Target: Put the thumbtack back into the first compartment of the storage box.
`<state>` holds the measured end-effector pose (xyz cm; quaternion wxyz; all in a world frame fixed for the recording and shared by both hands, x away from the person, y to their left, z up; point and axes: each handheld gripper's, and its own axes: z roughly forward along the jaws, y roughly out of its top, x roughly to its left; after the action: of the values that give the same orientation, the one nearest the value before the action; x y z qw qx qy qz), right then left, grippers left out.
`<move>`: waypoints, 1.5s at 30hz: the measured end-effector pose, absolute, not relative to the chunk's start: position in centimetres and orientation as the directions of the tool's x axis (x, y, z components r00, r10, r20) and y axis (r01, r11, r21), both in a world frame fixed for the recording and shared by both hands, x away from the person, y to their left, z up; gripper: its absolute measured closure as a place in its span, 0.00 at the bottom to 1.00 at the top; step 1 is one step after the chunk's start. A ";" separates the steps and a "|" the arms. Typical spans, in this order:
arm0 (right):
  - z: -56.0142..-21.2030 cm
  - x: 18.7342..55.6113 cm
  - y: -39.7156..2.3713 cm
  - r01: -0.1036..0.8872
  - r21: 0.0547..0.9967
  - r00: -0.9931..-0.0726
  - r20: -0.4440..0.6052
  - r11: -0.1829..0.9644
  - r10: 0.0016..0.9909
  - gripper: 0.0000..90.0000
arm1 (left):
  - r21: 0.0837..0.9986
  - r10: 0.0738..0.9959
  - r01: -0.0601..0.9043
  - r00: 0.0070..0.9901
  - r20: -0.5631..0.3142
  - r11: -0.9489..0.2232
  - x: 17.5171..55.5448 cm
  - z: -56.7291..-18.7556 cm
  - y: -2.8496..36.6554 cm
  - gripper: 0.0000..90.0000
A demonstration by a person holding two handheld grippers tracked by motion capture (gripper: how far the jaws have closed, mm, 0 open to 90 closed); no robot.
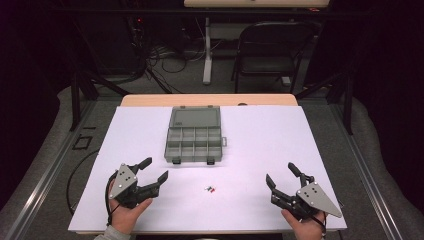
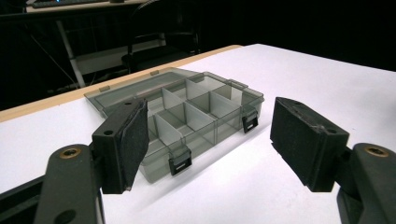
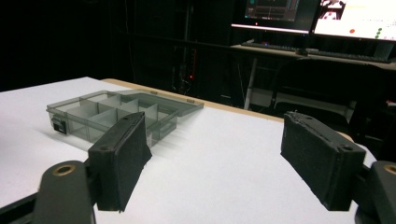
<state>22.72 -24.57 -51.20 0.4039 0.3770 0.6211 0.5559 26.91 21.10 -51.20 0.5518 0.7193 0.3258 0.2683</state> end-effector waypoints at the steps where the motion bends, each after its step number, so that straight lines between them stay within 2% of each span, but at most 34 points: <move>1: -51.3 22.8 -24.6 0.027 0.995 -0.389 -0.079 0.097 0.918 0.25 | 0.968 0.761 0.177 0.648 0.022 -0.179 26.9 -51.3 21.1 0.31; 8: -51.4 22.9 -24.6 0.044 0.994 -0.385 -0.079 0.104 0.920 0.25 | 0.956 0.773 0.221 0.635 0.009 -0.193 27.6 -51.2 20.6 0.32; 11: -51.3 22.8 -24.7 0.042 0.995 -0.361 -0.074 0.095 0.930 0.24 | 0.949 0.778 0.250 0.628 -0.009 -0.190 28.3 -51.1 20.5 0.36; 12: -51.2 22.9 -24.8 0.041 0.995 -0.358 -0.070 0.090 0.931 0.24 | 0.944 0.780 0.278 0.625 -0.039 -0.176 29.1 -50.7 20.2 0.40; 15: -51.2 23.0 -25.0 0.045 0.995 -0.354 -0.067 0.089 0.933 0.24 | 0.944 0.777 0.296 0.625 -0.075 -0.148 29.8 -50.2 19.6 0.43; 21: -51.4 23.1 -25.1 0.057 0.996 -0.354 -0.051 0.076 0.934 0.24 | 0.938 0.721 0.321 0.680 -0.135 -0.127 31.5 -50.1 16.2 0.51; 27: -51.5 23.2 -25.0 0.063 0.995 -0.367 -0.054 0.083 0.929 0.24 | 0.906 0.687 0.338 0.723 -0.075 -0.256 31.2 -52.2 13.7 0.51; 32: -51.5 23.1 -24.9 0.053 0.995 -0.370 -0.059 0.085 0.927 0.23 | 0.886 0.657 0.340 0.752 -0.055 -0.315 30.6 -53.0 13.3 0.49; 42: -51.6 23.1 -24.9 0.062 0.994 -0.383 -0.057 0.087 0.922 0.21 | 0.850 0.648 0.406 0.754 -0.105 -0.335 31.0 -53.9 13.4 0.50; 45: -51.6 23.2 -24.9 0.065 0.994 -0.390 -0.054 0.086 0.919 0.21 | 0.836 0.630 0.427 0.765 -0.132 -0.344 31.0 -54.1 13.2 0.54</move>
<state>23.22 -24.90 -51.62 0.3883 0.3928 0.6262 0.5503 31.02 13.16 -54.15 0.4716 0.8126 0.3251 0.1077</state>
